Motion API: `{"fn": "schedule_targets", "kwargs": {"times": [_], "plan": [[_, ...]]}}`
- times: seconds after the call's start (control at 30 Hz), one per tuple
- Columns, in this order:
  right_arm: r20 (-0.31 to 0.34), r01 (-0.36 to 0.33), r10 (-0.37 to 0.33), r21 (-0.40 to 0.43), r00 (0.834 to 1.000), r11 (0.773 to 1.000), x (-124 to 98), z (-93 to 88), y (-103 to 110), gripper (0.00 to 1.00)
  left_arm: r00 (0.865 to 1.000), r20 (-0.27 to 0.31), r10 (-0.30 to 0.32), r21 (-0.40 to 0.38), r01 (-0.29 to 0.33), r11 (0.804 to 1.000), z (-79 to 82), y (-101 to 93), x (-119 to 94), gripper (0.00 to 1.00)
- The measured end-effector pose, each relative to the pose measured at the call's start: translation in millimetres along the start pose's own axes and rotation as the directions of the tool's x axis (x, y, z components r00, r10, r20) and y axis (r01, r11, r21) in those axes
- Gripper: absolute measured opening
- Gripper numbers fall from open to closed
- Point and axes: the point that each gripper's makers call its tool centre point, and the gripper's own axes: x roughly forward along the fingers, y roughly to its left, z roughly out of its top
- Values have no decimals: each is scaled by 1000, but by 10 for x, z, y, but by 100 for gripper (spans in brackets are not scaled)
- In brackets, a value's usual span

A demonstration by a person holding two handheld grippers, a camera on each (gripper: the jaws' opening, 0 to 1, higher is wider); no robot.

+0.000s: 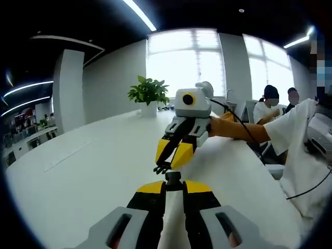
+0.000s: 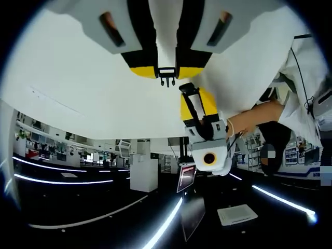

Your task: Snap the two parts of the plastic buckle together until the buckle closes and remains connected.

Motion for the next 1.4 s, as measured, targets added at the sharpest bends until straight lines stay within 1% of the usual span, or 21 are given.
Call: {"fn": "schedule_targets", "kwargs": {"times": [0.1, 0.2, 0.27, 0.43, 0.7, 0.9, 1.13, 1.4], "plan": [[-7, -12, 12, -17, 1000, 1000, 6, 13, 70, 12, 1000, 2, -11, -5, 11, 1000, 11, -61, -28, 12], [1, -32, 32, -11, 999, 999, 7, 35, 119, 12, 999, 11, -33, -24, 33, 999, 32, -124, -66, 12], [-5, -37, 37, -21, 999, 999, 0, 28, 154, 12, 999, 16, -36, -23, 37, 999, 43, -146, -82, 12], [-17, -41, 40, -29, 999, 999, -29, -1, 182, 12, 999, 10, -37, -35, 37, 999, 19, -157, -98, 12], [-3, -61, 61, -51, 998, 997, -60, 35, 248, 12, 999, -10, -34, -30, 34, 999, -38, -147, -89, 12], [-3, -71, 71, -46, 998, 996, -63, 25, 265, 12, 999, -25, -25, -25, 25, 999, -75, -123, -81, 12], [-13, -91, 91, -42, 996, 995, -44, -7, 291, 12, 999, -29, -35, -12, 35, 999, -97, -112, -75, 12], [-30, -116, 115, -43, 993, 992, -27, -42, 340, 12, 997, -54, -49, 12, 49, 999, -157, -120, -53, 12]]}}
